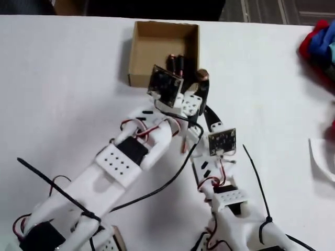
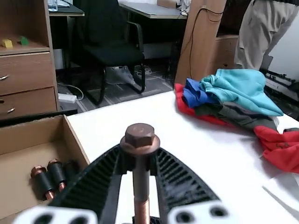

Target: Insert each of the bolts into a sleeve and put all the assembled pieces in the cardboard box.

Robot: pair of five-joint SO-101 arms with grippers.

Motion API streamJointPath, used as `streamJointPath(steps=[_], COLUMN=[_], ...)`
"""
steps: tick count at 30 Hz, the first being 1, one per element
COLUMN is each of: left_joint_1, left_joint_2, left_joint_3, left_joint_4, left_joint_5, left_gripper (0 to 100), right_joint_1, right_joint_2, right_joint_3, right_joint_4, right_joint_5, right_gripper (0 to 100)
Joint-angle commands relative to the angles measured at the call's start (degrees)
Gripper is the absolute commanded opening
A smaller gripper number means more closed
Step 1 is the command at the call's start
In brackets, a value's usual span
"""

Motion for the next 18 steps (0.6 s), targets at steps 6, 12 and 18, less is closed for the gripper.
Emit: streamJointPath(steps=[6,12,18], left_joint_1=[0.6,0.5,1.4], left_joint_2=[0.4,0.3,0.3], left_joint_3=[-3.8,-6.5,-7.3], left_joint_4=[-0.1,0.0,3.7], left_joint_5=[0.0,-0.1,0.2], left_gripper=[3,3,3], right_joint_1=[0.7,0.9,4.4], right_joint_2=[0.1,0.1,0.1], right_joint_3=[-3.4,-3.4,-6.0], right_joint_4=[0.8,2.2,2.3], right_joint_5=[3.5,3.4,3.4], right_gripper=[2.2,2.2,2.2])
